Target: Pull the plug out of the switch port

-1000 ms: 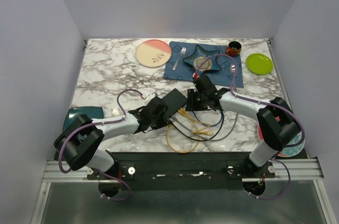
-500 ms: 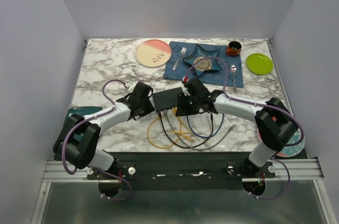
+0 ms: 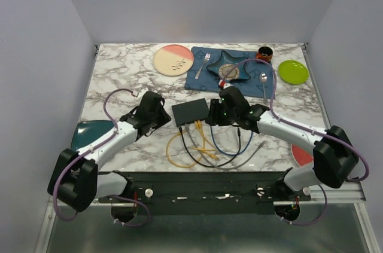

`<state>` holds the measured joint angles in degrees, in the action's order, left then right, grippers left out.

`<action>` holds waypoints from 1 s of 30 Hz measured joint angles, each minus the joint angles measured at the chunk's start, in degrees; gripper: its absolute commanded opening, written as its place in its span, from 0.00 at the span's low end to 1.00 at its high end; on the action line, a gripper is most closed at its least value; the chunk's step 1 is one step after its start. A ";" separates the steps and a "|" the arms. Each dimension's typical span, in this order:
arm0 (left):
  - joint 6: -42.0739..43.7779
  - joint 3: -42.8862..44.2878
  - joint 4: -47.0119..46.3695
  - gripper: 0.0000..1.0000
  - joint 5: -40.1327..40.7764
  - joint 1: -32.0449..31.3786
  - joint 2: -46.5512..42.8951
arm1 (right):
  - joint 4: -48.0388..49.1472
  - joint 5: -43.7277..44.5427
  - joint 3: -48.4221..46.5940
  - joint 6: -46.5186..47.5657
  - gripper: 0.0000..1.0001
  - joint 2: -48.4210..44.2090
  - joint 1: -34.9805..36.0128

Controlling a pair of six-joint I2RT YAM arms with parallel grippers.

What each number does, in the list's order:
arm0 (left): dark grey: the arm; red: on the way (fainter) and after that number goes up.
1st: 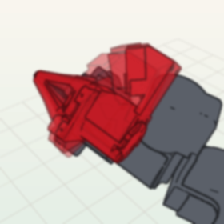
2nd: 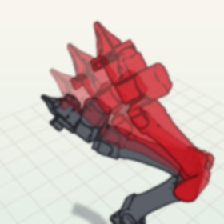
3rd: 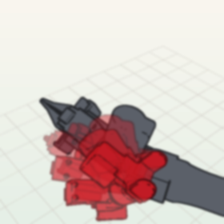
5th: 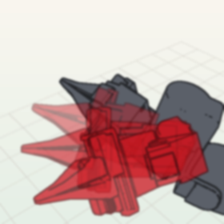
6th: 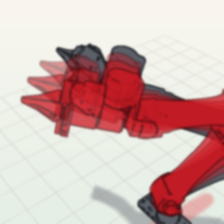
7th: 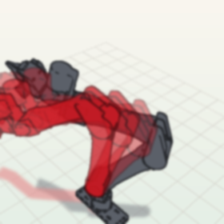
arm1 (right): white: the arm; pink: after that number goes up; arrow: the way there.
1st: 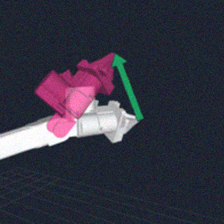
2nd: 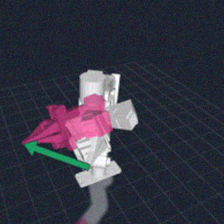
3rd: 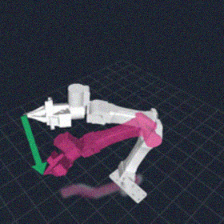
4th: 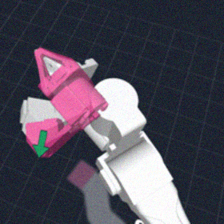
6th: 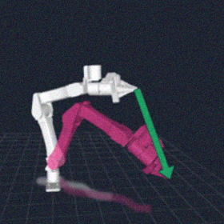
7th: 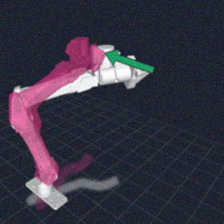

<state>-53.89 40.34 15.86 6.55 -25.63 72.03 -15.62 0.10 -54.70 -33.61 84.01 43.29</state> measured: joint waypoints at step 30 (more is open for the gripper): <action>-11.52 -11.65 -8.44 0.34 3.43 -23.69 2.08 | 6.78 1.73 11.65 -3.69 0.40 4.79 1.81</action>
<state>-65.41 28.69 7.42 9.98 -49.32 74.11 -8.84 1.83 -43.05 -37.30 88.79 45.10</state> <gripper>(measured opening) 0.334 0.393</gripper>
